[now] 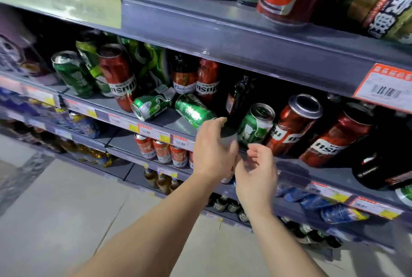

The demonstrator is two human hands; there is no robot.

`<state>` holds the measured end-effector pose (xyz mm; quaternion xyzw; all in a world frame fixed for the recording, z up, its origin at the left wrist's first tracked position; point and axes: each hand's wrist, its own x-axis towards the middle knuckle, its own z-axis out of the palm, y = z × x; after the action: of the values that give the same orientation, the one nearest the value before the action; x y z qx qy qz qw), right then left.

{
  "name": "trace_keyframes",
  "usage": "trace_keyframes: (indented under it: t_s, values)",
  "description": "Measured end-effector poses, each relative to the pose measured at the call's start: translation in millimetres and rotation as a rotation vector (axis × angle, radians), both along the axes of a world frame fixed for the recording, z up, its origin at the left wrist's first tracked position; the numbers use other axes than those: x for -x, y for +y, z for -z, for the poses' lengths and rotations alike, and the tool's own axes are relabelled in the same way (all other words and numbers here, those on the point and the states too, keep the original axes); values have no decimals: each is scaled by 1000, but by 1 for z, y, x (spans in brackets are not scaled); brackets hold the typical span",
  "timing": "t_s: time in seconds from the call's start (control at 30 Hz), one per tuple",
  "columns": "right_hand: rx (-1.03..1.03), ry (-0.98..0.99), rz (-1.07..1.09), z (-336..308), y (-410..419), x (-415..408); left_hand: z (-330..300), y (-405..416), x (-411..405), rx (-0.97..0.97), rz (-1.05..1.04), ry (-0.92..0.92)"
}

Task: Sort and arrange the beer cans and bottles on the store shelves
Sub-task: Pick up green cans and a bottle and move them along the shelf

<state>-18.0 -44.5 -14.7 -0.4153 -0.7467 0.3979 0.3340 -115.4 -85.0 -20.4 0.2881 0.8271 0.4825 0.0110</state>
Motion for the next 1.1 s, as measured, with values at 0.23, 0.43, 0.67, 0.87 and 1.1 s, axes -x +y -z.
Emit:
trace_keyframes:
  t_s: [0.23, 0.43, 0.67, 0.87, 1.1]
  values:
    - [-180, -335, -224, -17, -18, 93, 4, -63, 61, -90, -221, -127]
    - [10, -554, -93, -4, -8, 129, -4, -103, 118, 4, -219, 164]
    - [-67, -139, 145, -16, -30, 124, 8, -110, 151, 349, -393, -6]
    - [-104, -145, 203, -21, -22, 127, 13, -113, 161, 180, -321, -10]
    - [45, -185, 162, -26, -22, 129, -21, -92, 145, -20, -27, -29]
